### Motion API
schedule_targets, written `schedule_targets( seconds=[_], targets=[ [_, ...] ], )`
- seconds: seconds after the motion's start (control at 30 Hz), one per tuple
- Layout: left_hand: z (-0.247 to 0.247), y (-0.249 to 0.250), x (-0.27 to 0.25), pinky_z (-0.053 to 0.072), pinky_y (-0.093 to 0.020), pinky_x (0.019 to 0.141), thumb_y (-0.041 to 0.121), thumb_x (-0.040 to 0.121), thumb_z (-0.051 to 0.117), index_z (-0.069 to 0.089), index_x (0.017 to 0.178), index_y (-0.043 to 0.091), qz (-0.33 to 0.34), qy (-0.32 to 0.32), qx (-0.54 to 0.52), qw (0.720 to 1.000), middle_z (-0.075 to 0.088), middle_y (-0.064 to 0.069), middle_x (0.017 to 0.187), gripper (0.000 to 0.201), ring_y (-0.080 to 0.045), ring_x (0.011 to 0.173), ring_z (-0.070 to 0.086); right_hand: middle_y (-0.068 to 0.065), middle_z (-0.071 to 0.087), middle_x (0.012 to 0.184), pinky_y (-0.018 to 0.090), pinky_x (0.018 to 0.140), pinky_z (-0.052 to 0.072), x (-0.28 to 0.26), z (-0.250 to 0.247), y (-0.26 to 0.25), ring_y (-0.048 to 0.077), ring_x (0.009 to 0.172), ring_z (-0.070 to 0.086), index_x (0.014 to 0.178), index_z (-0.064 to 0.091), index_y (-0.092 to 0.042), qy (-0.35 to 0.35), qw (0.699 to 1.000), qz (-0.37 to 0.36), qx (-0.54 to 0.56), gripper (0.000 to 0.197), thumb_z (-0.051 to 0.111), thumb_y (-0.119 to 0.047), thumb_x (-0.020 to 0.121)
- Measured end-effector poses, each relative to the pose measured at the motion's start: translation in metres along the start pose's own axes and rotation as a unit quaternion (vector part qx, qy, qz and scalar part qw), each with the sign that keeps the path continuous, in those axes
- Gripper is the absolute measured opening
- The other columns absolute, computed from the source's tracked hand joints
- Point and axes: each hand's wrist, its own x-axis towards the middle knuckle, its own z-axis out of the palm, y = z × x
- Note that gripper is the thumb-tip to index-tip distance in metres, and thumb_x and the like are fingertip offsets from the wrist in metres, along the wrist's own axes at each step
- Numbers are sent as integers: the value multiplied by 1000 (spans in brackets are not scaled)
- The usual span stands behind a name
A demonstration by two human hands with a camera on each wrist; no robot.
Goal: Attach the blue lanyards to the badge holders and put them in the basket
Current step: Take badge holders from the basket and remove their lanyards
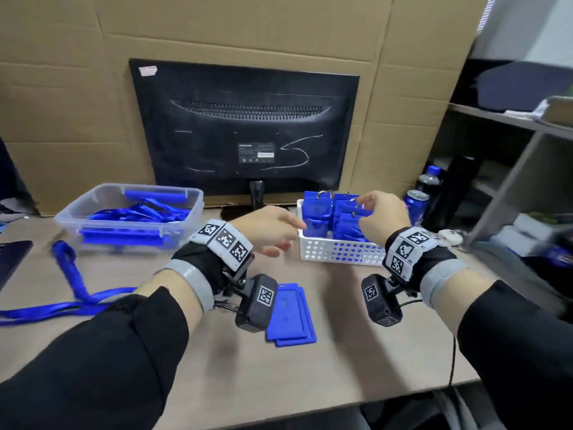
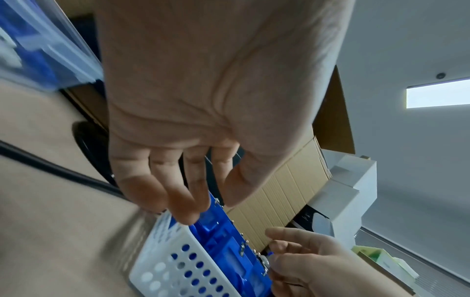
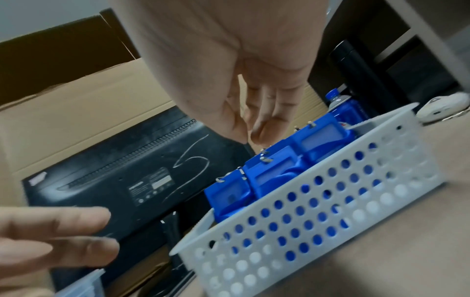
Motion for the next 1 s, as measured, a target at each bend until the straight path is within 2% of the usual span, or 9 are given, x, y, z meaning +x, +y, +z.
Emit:
schedule_targets(
  seconds=[0.1, 0.2, 0.33, 0.43, 0.53, 0.6, 0.77, 0.83, 1.0],
  targets=[
    [15, 5, 13, 49, -27, 63, 2, 95, 54, 68, 118, 18, 17, -11, -7, 1000, 64, 0, 104, 32, -12, 69, 63, 13, 55, 141, 28, 83, 44, 8, 3, 19, 29, 126, 55, 138, 65, -20, -17, 999, 2, -36, 55, 54, 1, 89],
    [23, 7, 23, 49, -26, 60, 0, 96, 53, 68, 118, 17, 21, -14, -6, 1000, 64, -1, 107, 32, -14, 72, 65, 10, 52, 147, 25, 84, 40, 16, 13, 32, 27, 127, 55, 138, 66, -24, -18, 998, 1, -58, 50, 61, -5, 92],
    [25, 7, 29, 49, -26, 62, 0, 95, 54, 68, 117, 17, 23, -13, -8, 1000, 65, -4, 109, 31, -17, 77, 67, 9, 53, 143, 29, 79, 44, 18, 24, 40, 30, 111, 64, 123, 74, -25, -21, 998, -5, -63, 33, 68, -13, 94],
    [26, 6, 33, 49, -30, 68, 1, 97, 54, 68, 119, 16, 24, -12, -11, 1000, 64, -6, 111, 30, -18, 77, 67, 5, 52, 142, 31, 77, 46, 17, 26, 40, 29, 103, 66, 116, 75, -28, -12, 998, 2, -59, 24, 69, -20, 95],
    [26, 4, 36, 51, -32, 73, 2, 98, 55, 68, 118, 17, 25, -14, -8, 1000, 64, -6, 114, 28, -18, 79, 67, 5, 51, 143, 32, 83, 46, 17, 25, 39, 28, 111, 65, 132, 65, -26, 8, 999, 3, -45, 39, 68, -19, 94],
    [25, 2, 37, 53, -32, 74, 4, 99, 56, 69, 118, 18, 24, -14, -7, 1000, 65, -6, 114, 27, -17, 80, 68, 7, 46, 145, 32, 81, 46, 16, 24, 36, 28, 107, 64, 138, 61, -27, 5, 998, 17, -52, 46, 70, -21, 94],
    [24, -1, 41, 53, -30, 73, 5, 100, 58, 69, 118, 20, 20, -11, -8, 1000, 66, -6, 115, 26, -16, 80, 69, 8, 43, 135, 36, 69, 49, 15, 25, 34, 27, 82, 62, 130, 53, -28, 5, 998, 35, -56, 45, 74, -20, 92],
    [25, -2, 42, 53, -29, 73, 5, 100, 58, 69, 118, 21, 18, -12, -7, 1000, 66, -7, 115, 26, -16, 80, 70, 7, 44, 132, 37, 68, 51, 15, 25, 34, 24, 75, 60, 125, 52, -29, 14, 998, 29, -52, 43, 76, -20, 90],
    [26, -5, 45, 54, -29, 72, 5, 99, 58, 69, 119, 21, 17, -20, -3, 1000, 68, -9, 122, 28, -17, 82, 70, 6, 43, 140, 34, 77, 44, 16, 26, 38, 24, 89, 55, 128, 62, -30, -15, 996, 42, -73, 46, 82, -35, 87]
  ],
)
